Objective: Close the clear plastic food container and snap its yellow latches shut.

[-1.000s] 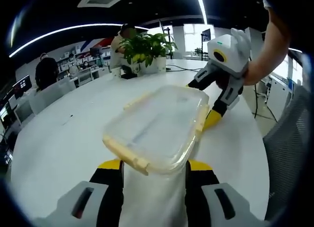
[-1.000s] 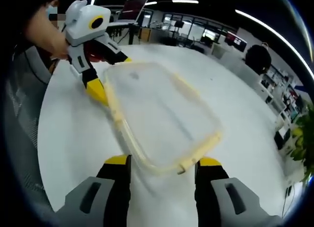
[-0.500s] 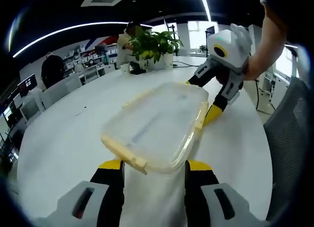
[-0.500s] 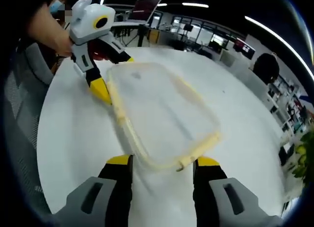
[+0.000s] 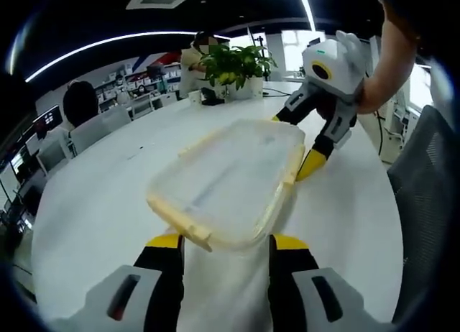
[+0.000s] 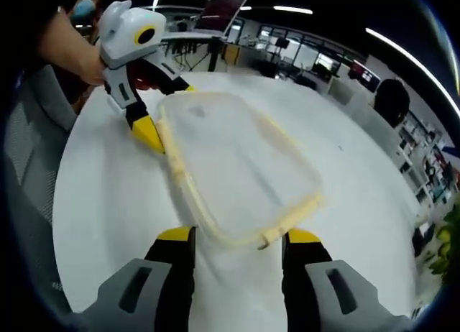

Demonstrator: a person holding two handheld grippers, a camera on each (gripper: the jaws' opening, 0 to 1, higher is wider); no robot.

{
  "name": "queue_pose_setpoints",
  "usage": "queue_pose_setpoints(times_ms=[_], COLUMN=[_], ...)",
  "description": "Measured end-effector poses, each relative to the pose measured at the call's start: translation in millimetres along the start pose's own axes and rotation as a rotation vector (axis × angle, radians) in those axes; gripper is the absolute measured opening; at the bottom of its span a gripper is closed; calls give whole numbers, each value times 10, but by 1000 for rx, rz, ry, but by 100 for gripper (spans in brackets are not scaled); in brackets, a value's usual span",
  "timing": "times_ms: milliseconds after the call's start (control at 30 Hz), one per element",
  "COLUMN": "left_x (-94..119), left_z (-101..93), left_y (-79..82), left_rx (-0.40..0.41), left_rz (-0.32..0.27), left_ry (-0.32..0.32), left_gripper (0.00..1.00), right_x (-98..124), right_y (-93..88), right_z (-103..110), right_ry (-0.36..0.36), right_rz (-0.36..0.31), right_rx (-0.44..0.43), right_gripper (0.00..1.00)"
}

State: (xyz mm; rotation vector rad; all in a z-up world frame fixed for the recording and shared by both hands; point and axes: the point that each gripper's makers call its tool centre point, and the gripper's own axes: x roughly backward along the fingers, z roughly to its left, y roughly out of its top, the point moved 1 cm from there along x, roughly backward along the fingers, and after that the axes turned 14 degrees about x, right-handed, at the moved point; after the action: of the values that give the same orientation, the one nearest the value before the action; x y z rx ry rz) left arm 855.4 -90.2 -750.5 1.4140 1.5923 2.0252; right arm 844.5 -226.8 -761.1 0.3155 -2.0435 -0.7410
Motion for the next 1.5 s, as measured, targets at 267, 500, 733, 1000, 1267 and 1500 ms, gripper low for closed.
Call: queue_pose_setpoints(times_ms=[267,500,733,1000,1267,1500], left_x=[69,116,167,198,325,556], left_z=[128,237,324,351,339,248], left_y=[-52,-77,-121,-155,-165,-110], left_rx=[-7,-7,-5,12,78,205], left_rz=[4,6,8,8,-7,-57], left_ry=[18,37,54,58,93,129], left_gripper=[39,39,39,38,40,42], right_x=[-102,-190,-245,-265,-192,64], right_y=[120,218,298,323,286,306], right_z=[0,3,49,75,125,150], right_ry=[7,13,21,29,46,42], right_rz=[-9,-16,-23,-23,-8,-22], right_rx=[9,18,19,27,5,-108], right_gripper=[44,43,42,41,43,50])
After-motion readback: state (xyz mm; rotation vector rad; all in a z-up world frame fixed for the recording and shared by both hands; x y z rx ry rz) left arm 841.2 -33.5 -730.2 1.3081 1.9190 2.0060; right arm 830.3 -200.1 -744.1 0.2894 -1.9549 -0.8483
